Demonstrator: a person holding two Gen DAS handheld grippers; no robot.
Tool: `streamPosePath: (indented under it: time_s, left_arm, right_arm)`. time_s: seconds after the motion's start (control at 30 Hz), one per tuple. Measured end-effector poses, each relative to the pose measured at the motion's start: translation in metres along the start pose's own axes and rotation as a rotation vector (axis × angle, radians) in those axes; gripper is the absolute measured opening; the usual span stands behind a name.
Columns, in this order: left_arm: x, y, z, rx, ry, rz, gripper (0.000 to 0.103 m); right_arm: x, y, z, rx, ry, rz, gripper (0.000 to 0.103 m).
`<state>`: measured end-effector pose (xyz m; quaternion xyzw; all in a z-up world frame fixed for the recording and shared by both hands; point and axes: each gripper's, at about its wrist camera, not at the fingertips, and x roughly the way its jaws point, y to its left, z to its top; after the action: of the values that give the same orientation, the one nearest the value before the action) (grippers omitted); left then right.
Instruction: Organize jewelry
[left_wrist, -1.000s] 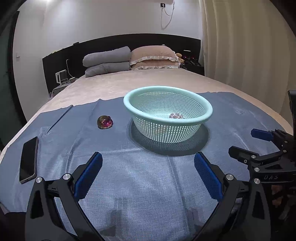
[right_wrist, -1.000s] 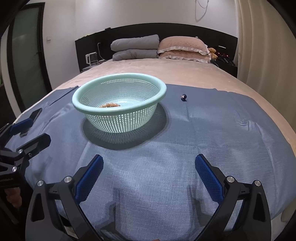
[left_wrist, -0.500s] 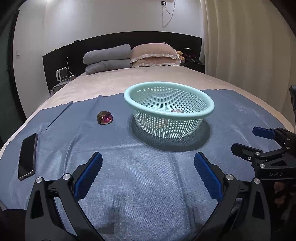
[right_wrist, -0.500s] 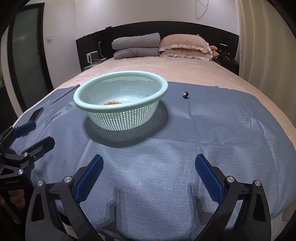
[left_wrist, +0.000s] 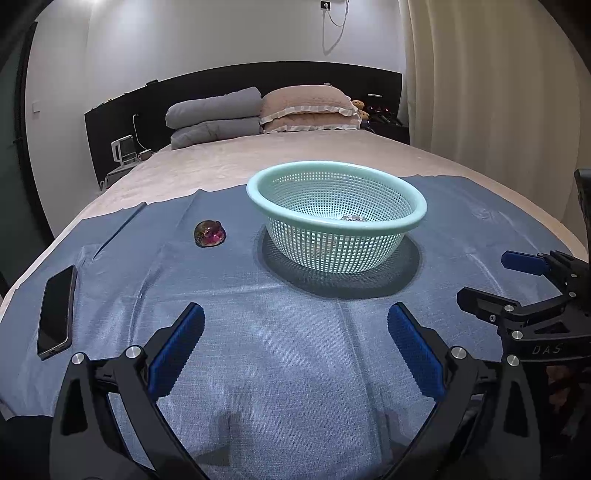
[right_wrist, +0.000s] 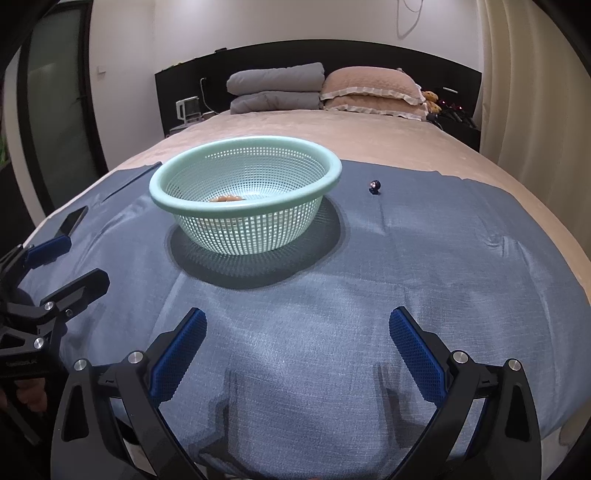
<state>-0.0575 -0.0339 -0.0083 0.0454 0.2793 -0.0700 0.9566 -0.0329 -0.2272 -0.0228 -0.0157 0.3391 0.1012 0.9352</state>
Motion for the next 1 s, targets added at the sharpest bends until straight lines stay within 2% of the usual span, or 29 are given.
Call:
streamPosePath:
  time_s: [0.47, 0.67, 0.83, 1.0]
  left_arm:
    - [-0.007, -0.003, -0.003, 0.022, -0.015, -0.026, 0.097]
    - [-0.007, -0.004, -0.003, 0.028, -0.019, -0.01, 0.097]
    - [-0.011, -0.002, -0.003, 0.019, -0.053, 0.009, 0.097]
    - [-0.009, 0.0, -0.003, 0.016, -0.043, 0.009, 0.097]
  right_arm:
    - [0.002, -0.002, 0.0, 0.006, 0.008, -0.002, 0.095]
    - [0.002, -0.002, 0.0, 0.004, 0.008, 0.0, 0.095]
    - [-0.01, 0.0, -0.001, 0.0, -0.05, 0.006, 0.095]
    - [-0.021, -0.001, -0.002, 0.005, -0.101, 0.007, 0.095]
